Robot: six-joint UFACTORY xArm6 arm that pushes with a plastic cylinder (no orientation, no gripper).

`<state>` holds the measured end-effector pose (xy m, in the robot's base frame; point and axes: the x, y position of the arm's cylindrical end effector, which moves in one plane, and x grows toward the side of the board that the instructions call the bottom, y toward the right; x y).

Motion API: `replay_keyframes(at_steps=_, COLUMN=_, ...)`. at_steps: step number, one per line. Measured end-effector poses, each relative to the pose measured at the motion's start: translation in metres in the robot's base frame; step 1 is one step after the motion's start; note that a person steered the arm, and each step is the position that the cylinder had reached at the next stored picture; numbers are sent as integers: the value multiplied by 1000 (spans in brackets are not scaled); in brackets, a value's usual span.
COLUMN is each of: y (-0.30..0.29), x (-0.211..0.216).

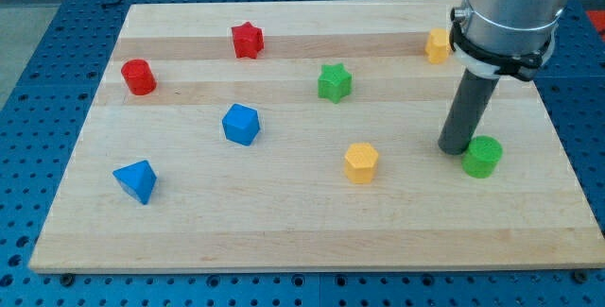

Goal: Push the green circle towards the bottom right

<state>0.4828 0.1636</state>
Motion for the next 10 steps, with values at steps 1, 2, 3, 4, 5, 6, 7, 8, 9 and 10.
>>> replay_keyframes(at_steps=1, y=5, x=-16)
replay_keyframes(at_steps=2, y=27, x=-17)
replay_keyframes(at_steps=3, y=38, x=23)
replay_keyframes(at_steps=4, y=37, x=41)
replay_keyframes(at_steps=5, y=35, x=41)
replay_keyframes(at_steps=6, y=-1, x=34)
replay_keyframes(at_steps=7, y=-35, x=43)
replay_keyframes(at_steps=8, y=-32, x=56)
replay_keyframes(at_steps=9, y=-8, x=52)
replay_keyframes(at_steps=10, y=32, x=43)
